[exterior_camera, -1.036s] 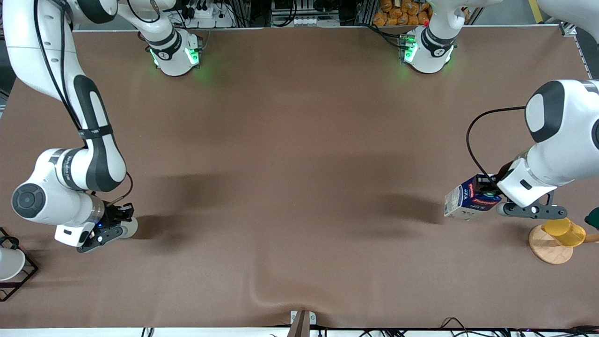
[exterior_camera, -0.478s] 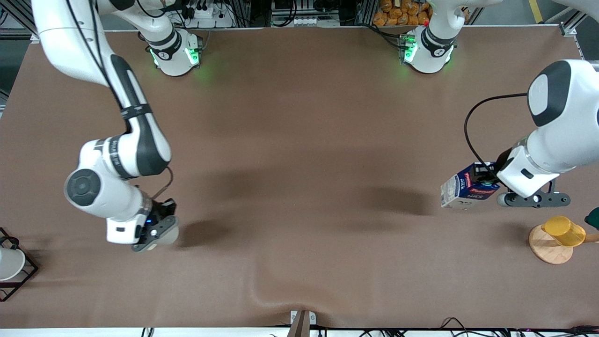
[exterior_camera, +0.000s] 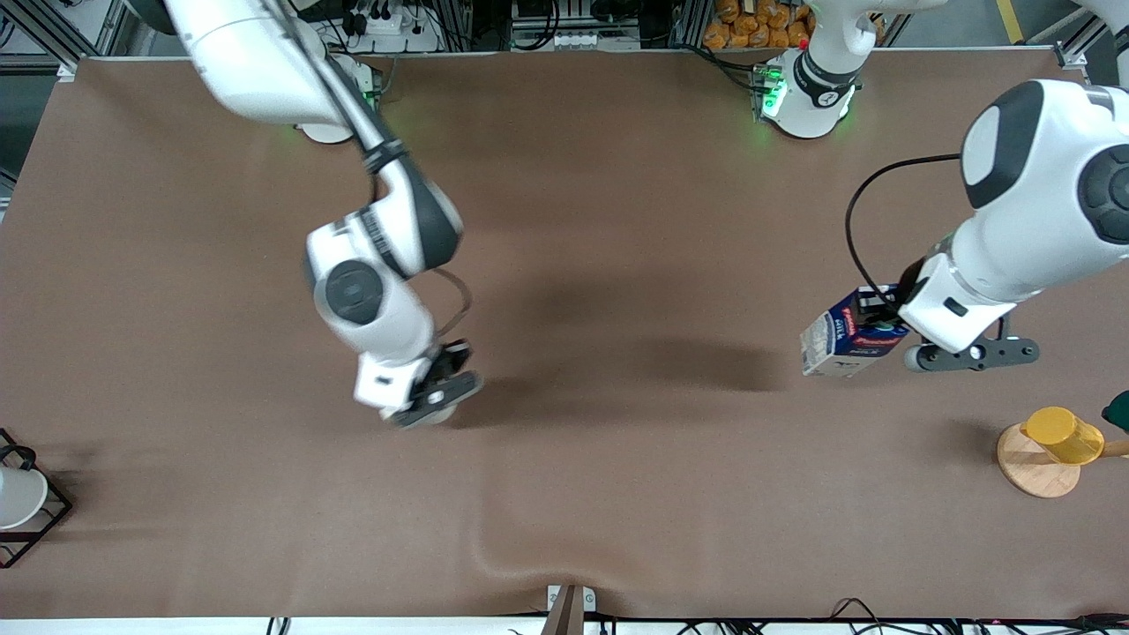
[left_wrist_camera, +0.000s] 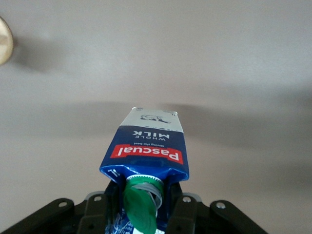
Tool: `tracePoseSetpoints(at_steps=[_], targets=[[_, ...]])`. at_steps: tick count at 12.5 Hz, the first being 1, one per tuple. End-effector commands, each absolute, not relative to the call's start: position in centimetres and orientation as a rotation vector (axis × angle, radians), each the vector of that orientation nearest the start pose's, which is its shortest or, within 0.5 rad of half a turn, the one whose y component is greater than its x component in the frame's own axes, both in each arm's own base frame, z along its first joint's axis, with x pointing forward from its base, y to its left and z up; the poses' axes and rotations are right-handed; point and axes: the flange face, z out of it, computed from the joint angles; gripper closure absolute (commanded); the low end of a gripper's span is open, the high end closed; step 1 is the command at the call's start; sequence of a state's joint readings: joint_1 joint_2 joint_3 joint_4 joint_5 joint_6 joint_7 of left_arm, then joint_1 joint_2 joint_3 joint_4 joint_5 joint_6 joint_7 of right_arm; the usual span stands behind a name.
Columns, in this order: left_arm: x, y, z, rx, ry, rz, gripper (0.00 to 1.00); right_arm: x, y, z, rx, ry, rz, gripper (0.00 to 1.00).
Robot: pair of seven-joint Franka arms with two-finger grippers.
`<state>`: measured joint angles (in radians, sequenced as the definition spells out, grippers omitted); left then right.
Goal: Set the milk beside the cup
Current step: 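Carry the milk and the mug toward the table middle with both grippers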
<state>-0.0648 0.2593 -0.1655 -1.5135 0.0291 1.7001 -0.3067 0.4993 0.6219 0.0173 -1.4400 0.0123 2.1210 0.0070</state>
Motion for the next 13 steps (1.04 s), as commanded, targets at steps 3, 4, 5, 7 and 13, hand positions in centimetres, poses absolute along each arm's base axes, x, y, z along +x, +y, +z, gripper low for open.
tracePoseSetpoints(at_steps=[3, 4, 5, 7, 13], targets=[[60.7, -16.1, 51.4, -3.153, -0.255, 0.161, 0.60, 62.0, 41.0, 31.8, -2.982, -0.770, -0.205, 1.00], [60.8, -16.5, 51.1, -3.165, -0.275, 0.177, 0.60, 61.5, 42.1, 31.3, -2.966, -0.816, -0.230, 1.00], [60.7, -16.8, 50.9, -3.171, -0.291, 0.191, 0.60, 60.3, 43.9, 30.5, -2.946, -0.914, -0.222, 1.00], [60.3, -18.7, 50.0, -3.167, -0.310, 0.220, 0.60, 58.2, 46.8, 29.5, -2.895, -1.073, -0.208, 1.00], [59.6, -23.3, 47.7, -3.186, -0.388, 0.314, 0.59, 53.2, 52.6, 25.8, -2.814, -1.252, -0.185, 1.00]])
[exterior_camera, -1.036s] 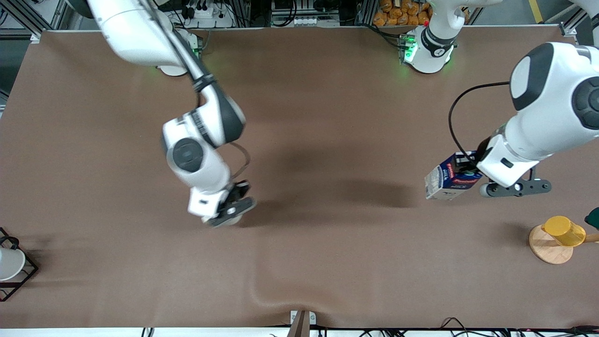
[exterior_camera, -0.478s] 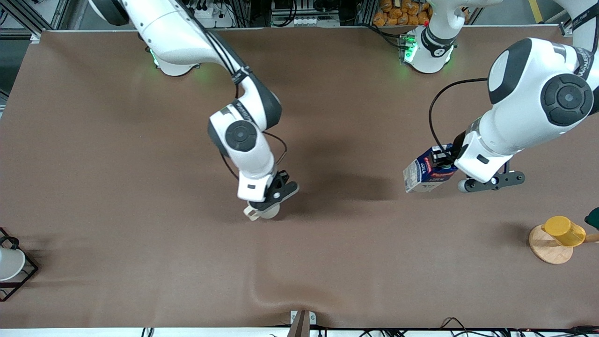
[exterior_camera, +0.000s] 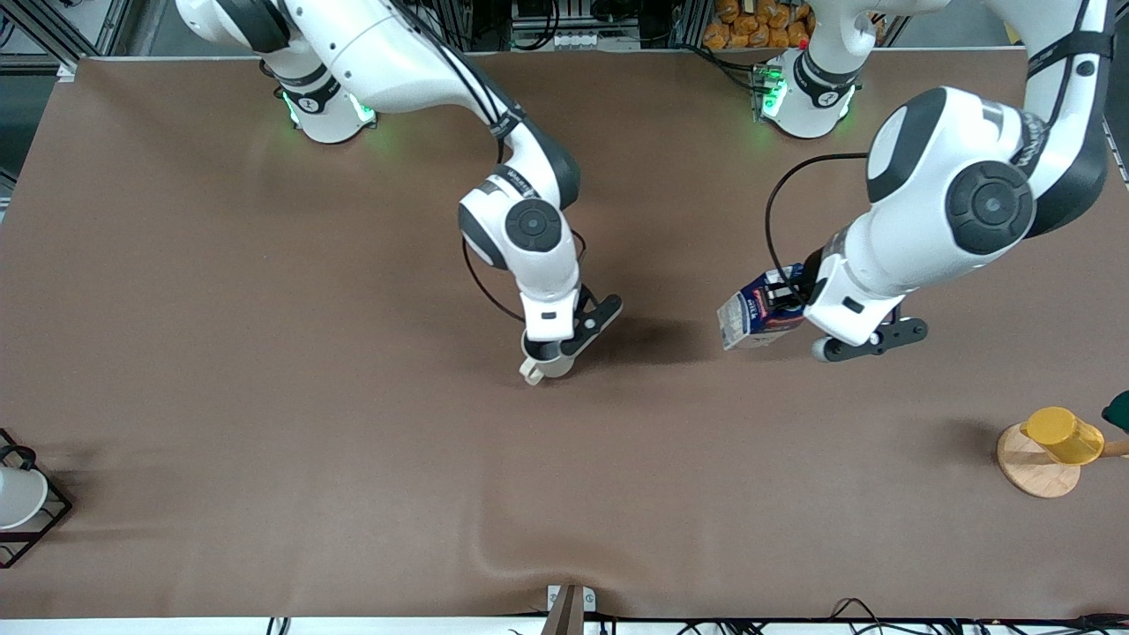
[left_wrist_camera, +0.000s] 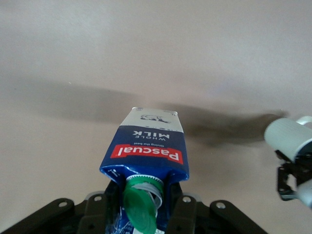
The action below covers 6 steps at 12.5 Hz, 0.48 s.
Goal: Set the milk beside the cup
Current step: 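Carry the milk and the mug toward the table middle with both grippers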
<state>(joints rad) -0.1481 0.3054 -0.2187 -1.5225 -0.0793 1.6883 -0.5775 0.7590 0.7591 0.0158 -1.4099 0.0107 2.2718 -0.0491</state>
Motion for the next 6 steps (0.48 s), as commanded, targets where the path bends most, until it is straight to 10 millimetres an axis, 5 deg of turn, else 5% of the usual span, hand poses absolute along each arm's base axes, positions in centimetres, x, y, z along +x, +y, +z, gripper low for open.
tracePoseSetpoints(at_steps=[1, 2, 3, 6], targets=[[59.5, -23.8, 47.5, -3.183, -0.385, 0.319, 0.59, 53.2, 52.7, 25.2, -2.809, -1.253, -0.203, 1.00], [59.2, -24.4, 47.2, -3.182, -0.368, 0.326, 0.59, 52.8, 53.5, 25.3, -2.787, -1.268, -0.254, 0.83], [58.7, -25.8, 46.8, -3.177, -0.330, 0.332, 0.59, 52.5, 54.3, 25.8, -2.766, -1.260, -0.310, 0.01], [57.9, -28.3, 45.3, -3.157, -0.265, 0.357, 0.58, 52.8, 54.3, 27.1, -2.763, -1.241, -0.340, 0.00]])
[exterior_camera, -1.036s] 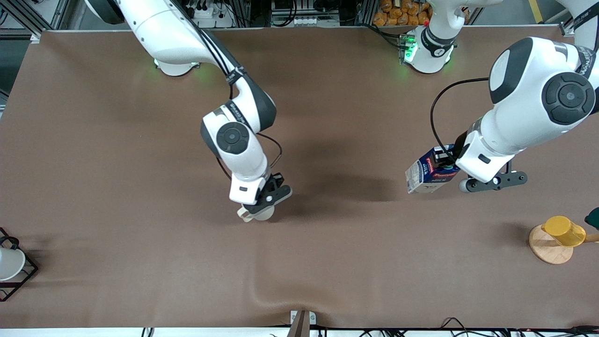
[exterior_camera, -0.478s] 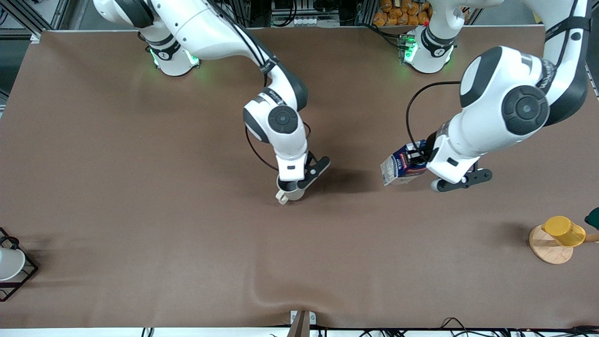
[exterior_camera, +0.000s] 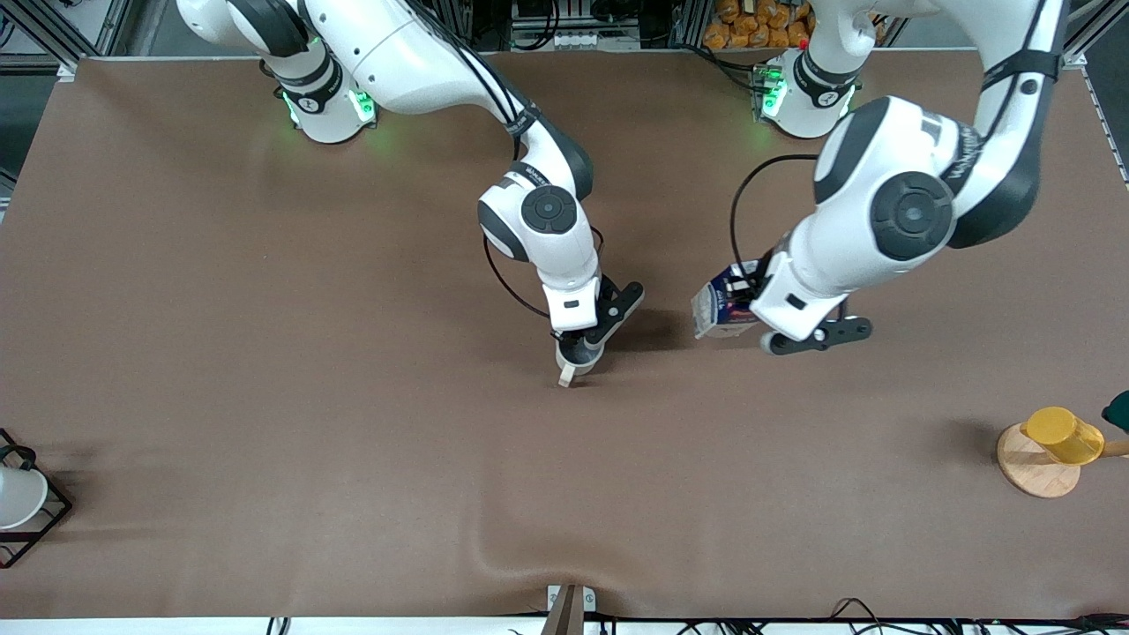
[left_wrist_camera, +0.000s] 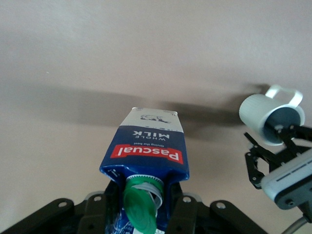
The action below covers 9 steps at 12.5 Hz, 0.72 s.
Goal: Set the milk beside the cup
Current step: 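Lower the mug with the right gripper while the left gripper brings the milk beside it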
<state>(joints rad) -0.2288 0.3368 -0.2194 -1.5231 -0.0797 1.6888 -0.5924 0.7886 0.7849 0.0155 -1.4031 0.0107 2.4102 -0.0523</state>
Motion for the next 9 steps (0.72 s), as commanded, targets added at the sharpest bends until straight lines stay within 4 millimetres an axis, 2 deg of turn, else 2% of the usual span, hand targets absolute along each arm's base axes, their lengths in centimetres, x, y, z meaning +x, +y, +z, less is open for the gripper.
tracePoseSetpoints(at_steps=[1, 3, 5, 7, 9], targets=[[57.8, -28.7, 45.0, -3.158, -0.254, 0.361, 0.58, 53.1, 54.1, 28.3, -2.761, -1.222, -0.354, 0.00], [56.6, -31.5, 44.7, -3.163, -0.190, 0.358, 0.58, 53.3, 53.2, 32.7, -2.771, -1.207, -0.352, 0.00], [56.0, -33.5, 44.2, -3.163, -0.253, 0.334, 0.58, 53.9, 50.6, 37.2, -2.851, -1.076, -0.290, 0.00], [54.6, -37.1, 42.8, -3.160, -0.265, 0.325, 0.58, 56.2, 45.4, 39.6, -2.934, -0.942, -0.215, 0.00], [53.3, -40.1, 41.7, -3.159, -0.328, 0.304, 0.57, 58.9, 38.2, 41.1, -2.991, -0.801, -0.183, 0.00]])
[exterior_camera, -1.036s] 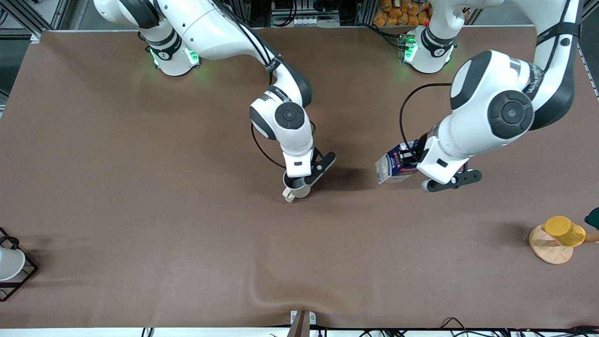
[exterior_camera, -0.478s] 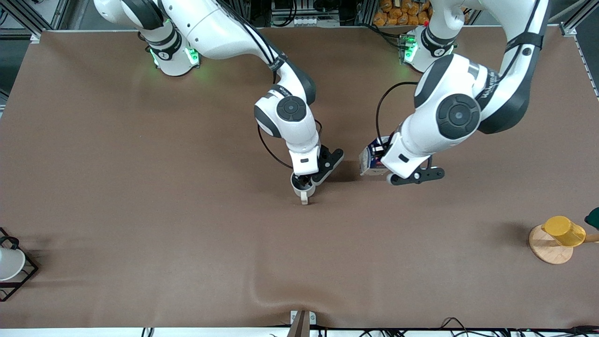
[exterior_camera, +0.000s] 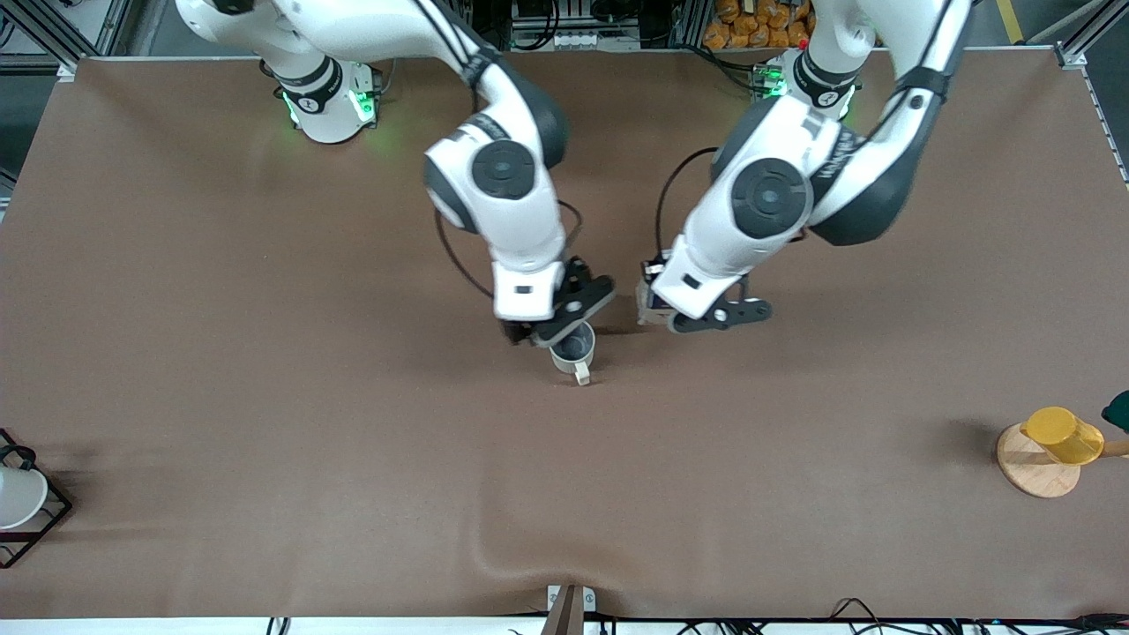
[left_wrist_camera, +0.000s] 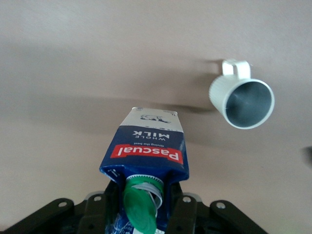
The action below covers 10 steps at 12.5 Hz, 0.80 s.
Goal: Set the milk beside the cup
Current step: 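Lower the mug with the right gripper while the left gripper brings the milk beside it, then open the right gripper and lift it away while the left gripper holds the milk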
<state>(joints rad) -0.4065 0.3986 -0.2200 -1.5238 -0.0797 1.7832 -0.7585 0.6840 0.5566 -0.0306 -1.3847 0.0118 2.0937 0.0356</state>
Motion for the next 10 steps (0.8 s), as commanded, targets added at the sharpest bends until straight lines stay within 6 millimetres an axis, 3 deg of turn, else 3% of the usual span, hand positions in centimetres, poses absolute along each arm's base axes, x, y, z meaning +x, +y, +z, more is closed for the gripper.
tracePoseSetpoints(at_steps=[1, 2, 5, 6, 8, 10], targets=[[52.8, -41.5, 41.0, -3.160, -0.358, 0.292, 0.56, 59.8, 34.7, 41.3, -3.016, -0.730, -0.161, 0.00], [52.3, -42.9, 40.2, -3.169, -0.328, 0.264, 0.56, 60.4, 31.5, 41.6, -3.040, -0.664, -0.135, 0.00], [50.4, -46.7, 38.3, -3.172, -0.244, 0.160, 0.57, 60.6, 25.6, 42.1, -3.082, -0.600, 0.041, 0.00], [50.0, -47.5, 37.9, -3.175, -0.227, 0.145, 0.57, 60.7, 23.4, 42.4, -3.076, -0.638, 0.073, 0.00], [49.9, -48.4, 37.2, -3.186, -0.211, 0.138, 0.57, 61.7, 16.9, 43.0, -3.057, -0.692, 0.077, 0.00], [50.1, -49.0, 36.6, -3.188, -0.204, 0.140, 0.57, 62.6, 11.5, 43.5, -3.060, -0.659, 0.074, 0.00]])
